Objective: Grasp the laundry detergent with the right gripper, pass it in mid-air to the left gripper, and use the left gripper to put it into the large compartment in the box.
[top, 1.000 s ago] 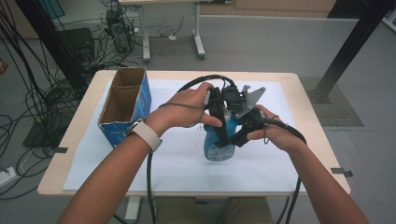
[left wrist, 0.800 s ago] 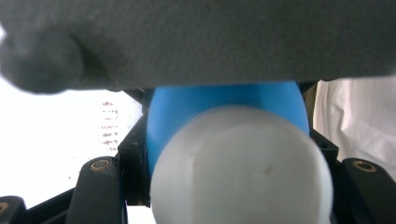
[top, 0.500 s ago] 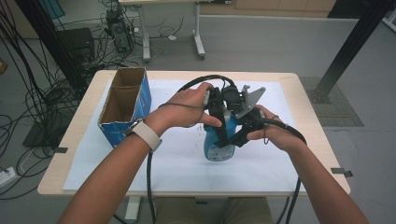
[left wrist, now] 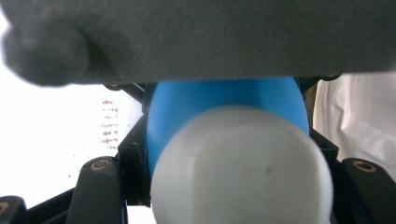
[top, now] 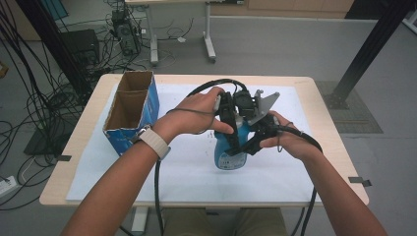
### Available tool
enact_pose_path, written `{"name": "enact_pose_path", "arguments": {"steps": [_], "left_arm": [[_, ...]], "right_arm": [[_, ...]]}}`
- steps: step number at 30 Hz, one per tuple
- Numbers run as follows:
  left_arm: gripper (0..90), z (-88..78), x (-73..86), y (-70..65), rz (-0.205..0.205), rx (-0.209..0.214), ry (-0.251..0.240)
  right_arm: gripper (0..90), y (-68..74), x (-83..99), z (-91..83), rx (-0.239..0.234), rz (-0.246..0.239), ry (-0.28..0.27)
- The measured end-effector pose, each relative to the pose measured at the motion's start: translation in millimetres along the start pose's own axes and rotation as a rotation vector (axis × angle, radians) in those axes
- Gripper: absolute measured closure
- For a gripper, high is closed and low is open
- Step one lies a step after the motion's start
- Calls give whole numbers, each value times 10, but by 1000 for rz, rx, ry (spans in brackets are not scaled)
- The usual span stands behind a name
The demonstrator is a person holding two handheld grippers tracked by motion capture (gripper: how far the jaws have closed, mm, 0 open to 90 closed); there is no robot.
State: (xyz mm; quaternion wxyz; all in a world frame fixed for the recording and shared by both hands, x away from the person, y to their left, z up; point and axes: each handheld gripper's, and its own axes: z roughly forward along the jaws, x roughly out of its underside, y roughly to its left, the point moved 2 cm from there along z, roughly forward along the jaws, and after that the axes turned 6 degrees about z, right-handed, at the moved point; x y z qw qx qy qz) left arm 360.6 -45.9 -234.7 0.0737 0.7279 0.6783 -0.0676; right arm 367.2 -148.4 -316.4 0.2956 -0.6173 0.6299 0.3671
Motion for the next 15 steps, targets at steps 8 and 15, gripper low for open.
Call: {"name": "enact_pose_path", "arguments": {"steps": [8, 15], "left_arm": [[373, 4, -3, 2, 1, 1, -1], [374, -5, -6, 1, -1, 1, 0]], "right_arm": [[424, 0, 3, -5, -1, 2, 3], [424, 0, -1, -11, -1, 1, 0]]}}
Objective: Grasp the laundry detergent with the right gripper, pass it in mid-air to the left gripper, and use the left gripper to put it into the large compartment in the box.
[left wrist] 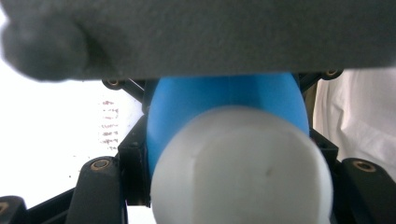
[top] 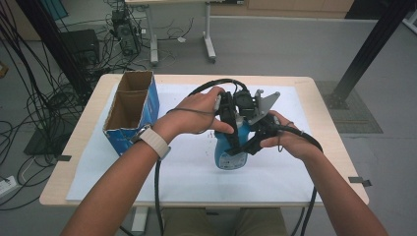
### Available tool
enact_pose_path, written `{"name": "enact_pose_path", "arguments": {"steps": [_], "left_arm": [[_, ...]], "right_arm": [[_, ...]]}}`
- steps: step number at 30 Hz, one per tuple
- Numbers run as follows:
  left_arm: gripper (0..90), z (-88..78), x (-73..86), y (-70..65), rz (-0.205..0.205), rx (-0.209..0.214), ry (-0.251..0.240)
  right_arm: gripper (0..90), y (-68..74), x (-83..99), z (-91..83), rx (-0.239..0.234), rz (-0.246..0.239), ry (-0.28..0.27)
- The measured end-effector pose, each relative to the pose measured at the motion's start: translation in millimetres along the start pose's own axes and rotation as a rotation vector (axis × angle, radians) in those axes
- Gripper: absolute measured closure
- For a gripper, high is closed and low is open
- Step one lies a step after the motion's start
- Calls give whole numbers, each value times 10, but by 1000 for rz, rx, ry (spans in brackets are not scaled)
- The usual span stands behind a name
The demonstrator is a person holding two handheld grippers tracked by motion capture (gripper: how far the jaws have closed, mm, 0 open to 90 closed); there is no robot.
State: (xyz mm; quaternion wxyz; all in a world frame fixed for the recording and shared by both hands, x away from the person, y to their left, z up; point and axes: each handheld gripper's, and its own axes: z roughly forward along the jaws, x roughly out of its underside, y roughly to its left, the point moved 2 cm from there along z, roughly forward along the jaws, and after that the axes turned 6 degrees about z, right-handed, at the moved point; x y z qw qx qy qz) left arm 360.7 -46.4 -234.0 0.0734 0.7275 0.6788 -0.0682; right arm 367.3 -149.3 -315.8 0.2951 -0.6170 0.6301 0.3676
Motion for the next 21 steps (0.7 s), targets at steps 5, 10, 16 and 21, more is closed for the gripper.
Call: {"name": "enact_pose_path", "arguments": {"steps": [5, 10, 16, 21], "left_arm": [[374, -3, -5, 0, 3, -1, -2], [374, -8, -6, -2, -3, 0, -11], [374, -14, 13, 7, -9, -7, -3], [373, -18, 59, 22, -20, -22, 5]], "right_arm": [[424, 2, 2, -7, 1, 0, -1], [422, 2, -1, -13, 1, -3, -5], [208, 15, 3, -23, -3, 3, -23], [101, 42, 79, -152, 30, 36, -2]]}}
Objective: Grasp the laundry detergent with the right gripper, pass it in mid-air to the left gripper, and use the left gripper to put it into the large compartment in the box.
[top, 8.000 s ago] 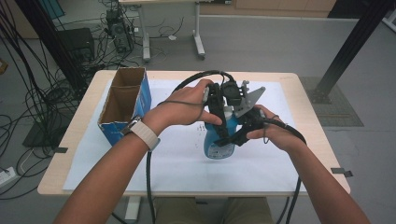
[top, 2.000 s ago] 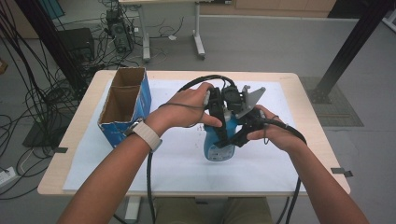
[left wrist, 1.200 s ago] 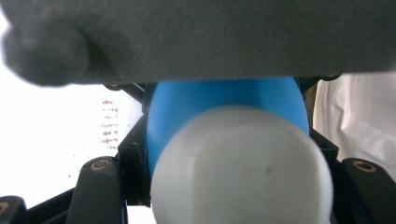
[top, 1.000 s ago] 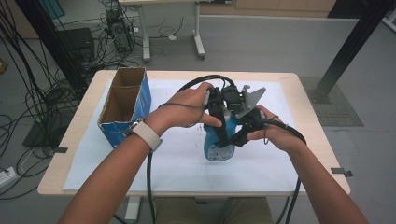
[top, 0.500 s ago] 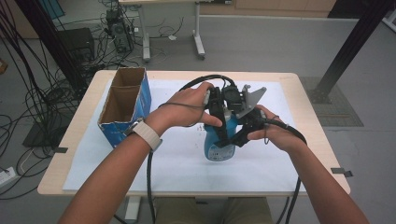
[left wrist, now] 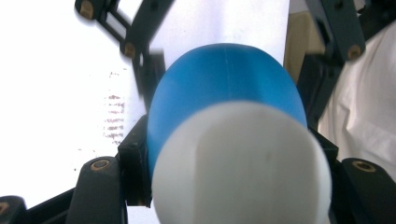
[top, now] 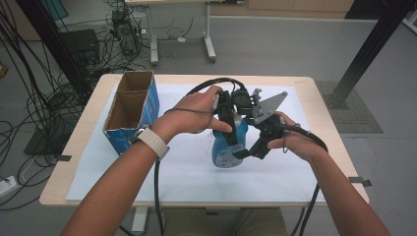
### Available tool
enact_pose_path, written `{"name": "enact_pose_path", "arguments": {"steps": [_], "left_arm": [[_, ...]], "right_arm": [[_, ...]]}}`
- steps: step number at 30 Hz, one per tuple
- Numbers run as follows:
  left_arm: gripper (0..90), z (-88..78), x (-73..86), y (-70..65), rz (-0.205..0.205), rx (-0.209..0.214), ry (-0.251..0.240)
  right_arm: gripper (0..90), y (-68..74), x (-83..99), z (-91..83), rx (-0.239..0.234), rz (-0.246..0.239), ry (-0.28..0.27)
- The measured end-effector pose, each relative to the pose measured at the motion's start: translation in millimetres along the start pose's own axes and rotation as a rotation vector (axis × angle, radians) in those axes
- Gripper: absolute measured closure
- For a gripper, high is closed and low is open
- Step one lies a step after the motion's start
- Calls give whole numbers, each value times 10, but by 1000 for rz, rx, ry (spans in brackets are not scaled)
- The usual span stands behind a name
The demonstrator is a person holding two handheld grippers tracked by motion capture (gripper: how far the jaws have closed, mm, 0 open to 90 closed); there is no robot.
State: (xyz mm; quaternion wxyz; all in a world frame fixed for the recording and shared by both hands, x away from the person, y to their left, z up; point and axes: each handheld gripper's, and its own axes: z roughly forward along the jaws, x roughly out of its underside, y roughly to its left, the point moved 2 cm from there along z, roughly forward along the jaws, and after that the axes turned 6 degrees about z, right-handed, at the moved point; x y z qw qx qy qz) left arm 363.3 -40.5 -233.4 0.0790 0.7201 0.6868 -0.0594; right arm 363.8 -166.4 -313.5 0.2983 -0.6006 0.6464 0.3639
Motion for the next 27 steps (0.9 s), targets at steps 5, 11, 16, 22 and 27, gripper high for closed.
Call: {"name": "enact_pose_path", "arguments": {"steps": [5, 11, 16, 22, 27], "left_arm": [[374, -19, 57, -4, -22, 0, 1], [373, -82, 145, 1, -50, -9, -5], [373, -125, 192, 9, -82, -33, 7], [373, -214, 256, 41, -135, -56, 14], [373, -295, 303, 81, -194, -85, 22]], "right_arm": [[70, -46, 122, -154, 67, 41, 26], [64, -95, 249, -343, 135, 55, 90], [64, -121, 329, -459, 168, 68, 142], [67, -156, 410, -616, 203, 92, 189], [67, -168, 463, -717, 218, 111, 226]]}}
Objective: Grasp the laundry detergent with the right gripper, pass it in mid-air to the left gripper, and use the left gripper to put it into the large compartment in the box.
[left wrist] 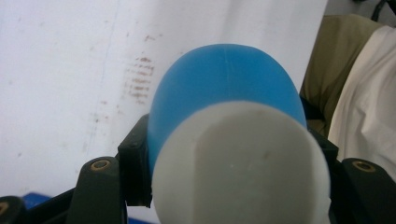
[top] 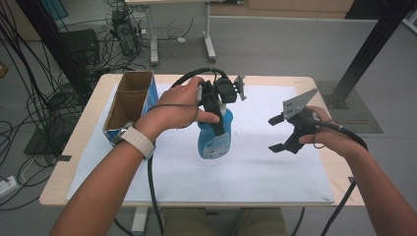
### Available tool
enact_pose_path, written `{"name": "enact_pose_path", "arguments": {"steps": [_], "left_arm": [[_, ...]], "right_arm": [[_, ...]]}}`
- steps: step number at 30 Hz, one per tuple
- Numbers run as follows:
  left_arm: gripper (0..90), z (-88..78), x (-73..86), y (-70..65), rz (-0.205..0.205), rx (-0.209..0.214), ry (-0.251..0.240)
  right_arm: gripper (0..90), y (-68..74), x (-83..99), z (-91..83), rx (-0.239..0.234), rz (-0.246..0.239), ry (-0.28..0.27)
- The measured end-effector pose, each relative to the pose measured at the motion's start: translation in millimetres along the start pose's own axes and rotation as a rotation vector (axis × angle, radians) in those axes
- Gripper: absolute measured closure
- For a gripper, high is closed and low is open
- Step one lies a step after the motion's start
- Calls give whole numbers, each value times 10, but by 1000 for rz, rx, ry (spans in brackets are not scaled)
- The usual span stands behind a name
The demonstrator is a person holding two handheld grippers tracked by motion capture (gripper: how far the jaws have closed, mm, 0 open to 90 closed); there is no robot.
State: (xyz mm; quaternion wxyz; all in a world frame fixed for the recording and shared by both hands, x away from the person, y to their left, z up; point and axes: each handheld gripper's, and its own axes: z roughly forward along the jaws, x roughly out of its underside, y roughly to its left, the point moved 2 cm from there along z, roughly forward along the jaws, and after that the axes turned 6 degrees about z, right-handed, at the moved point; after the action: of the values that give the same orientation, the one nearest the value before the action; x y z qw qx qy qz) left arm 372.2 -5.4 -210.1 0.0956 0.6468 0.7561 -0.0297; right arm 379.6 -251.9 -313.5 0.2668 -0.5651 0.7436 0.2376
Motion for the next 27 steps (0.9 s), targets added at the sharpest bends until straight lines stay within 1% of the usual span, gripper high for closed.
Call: {"name": "enact_pose_path", "arguments": {"steps": [2, 6, 8, 14, 15, 19, 25, 27], "left_arm": [[374, -32, 11, 17, -30, -13, -1], [374, -111, 34, 65, -72, -30, 2], [374, -162, 47, 94, -95, -33, 7], [373, -321, 70, 181, -175, -59, 31], [373, -356, 80, 201, -201, -66, 36], [374, -465, 117, 265, -277, -88, 46], [374, -612, 184, 357, -382, -112, 59], [374, -648, 202, 378, -408, -118, 59]], "right_arm": [[70, -14, 31, -25, 3, 4, 18], [73, -31, 71, -65, 11, 12, 45], [75, -36, 81, -83, 14, 12, 51], [79, -65, 87, -131, 29, 12, 65], [79, -70, 87, -137, 32, 12, 68], [79, -110, 91, -167, 42, 17, 73], [79, -169, 109, -184, 49, 28, 84], [80, -185, 117, -187, 51, 32, 87]]}}
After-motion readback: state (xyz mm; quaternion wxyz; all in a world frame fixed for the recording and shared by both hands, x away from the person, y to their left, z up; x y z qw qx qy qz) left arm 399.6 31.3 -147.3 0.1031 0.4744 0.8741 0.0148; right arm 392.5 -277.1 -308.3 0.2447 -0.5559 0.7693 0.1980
